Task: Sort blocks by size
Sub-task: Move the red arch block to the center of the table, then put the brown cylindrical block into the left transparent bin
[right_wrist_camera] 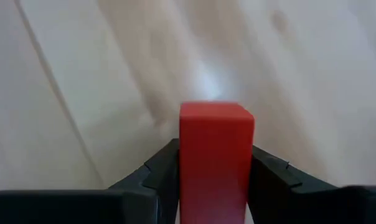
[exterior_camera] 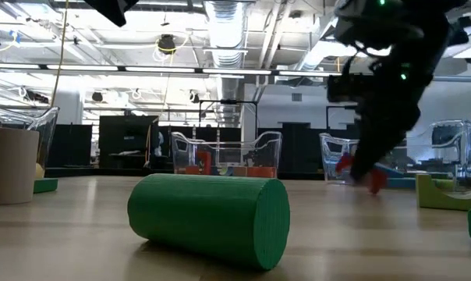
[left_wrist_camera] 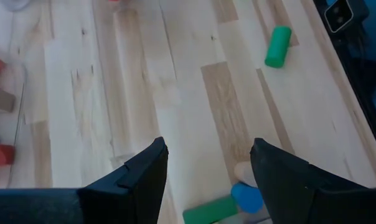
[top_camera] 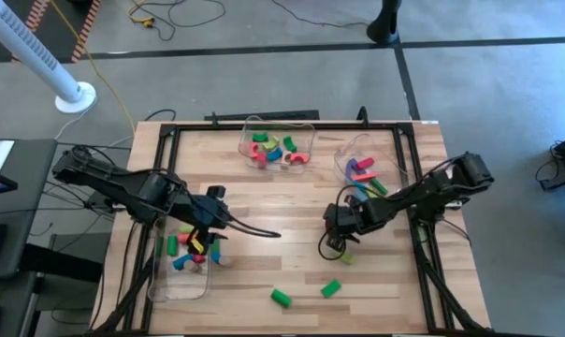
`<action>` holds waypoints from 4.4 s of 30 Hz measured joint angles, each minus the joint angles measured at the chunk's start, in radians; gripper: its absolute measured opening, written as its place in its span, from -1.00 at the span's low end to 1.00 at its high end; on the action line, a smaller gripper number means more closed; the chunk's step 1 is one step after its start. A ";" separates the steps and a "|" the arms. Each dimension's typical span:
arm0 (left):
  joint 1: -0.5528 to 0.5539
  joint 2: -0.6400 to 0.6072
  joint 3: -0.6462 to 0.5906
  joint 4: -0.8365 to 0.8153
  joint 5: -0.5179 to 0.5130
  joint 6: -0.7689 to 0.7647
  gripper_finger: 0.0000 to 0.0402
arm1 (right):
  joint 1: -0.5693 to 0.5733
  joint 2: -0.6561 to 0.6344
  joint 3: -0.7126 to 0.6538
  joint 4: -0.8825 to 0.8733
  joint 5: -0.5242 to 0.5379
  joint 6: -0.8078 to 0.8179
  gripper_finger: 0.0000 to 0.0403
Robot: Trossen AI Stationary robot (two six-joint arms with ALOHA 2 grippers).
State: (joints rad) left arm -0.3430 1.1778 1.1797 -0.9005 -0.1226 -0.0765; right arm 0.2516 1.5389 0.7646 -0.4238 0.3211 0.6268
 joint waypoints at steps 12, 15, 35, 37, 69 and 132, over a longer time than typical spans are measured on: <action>-0.051 0.000 0.000 0.001 0.000 -0.018 0.10 | 0.005 -0.062 0.054 -0.004 0.018 -0.062 0.32; -0.069 0.000 -0.001 0.002 -0.007 -0.032 0.10 | 0.024 -0.061 0.055 0.107 0.018 -0.129 0.33; -0.153 0.000 -0.132 0.158 -0.110 -0.105 0.10 | 0.047 0.459 0.346 0.799 -0.164 -0.569 0.33; -0.155 0.000 -0.141 0.160 -0.112 -0.108 0.10 | 0.042 0.517 0.424 0.796 -0.166 -0.580 0.33; -0.231 -0.035 -0.145 0.028 -0.260 -0.256 0.10 | 0.021 0.856 0.855 0.891 -0.184 -0.522 0.33; -0.259 -0.035 -0.144 0.397 -0.340 0.029 0.10 | 0.114 0.427 0.985 0.188 0.134 -0.675 -0.21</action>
State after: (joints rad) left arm -0.6025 1.1423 1.0359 -0.5034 -0.4625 -0.0472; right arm 0.3652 1.9661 1.7493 -0.2356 0.4554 -0.0486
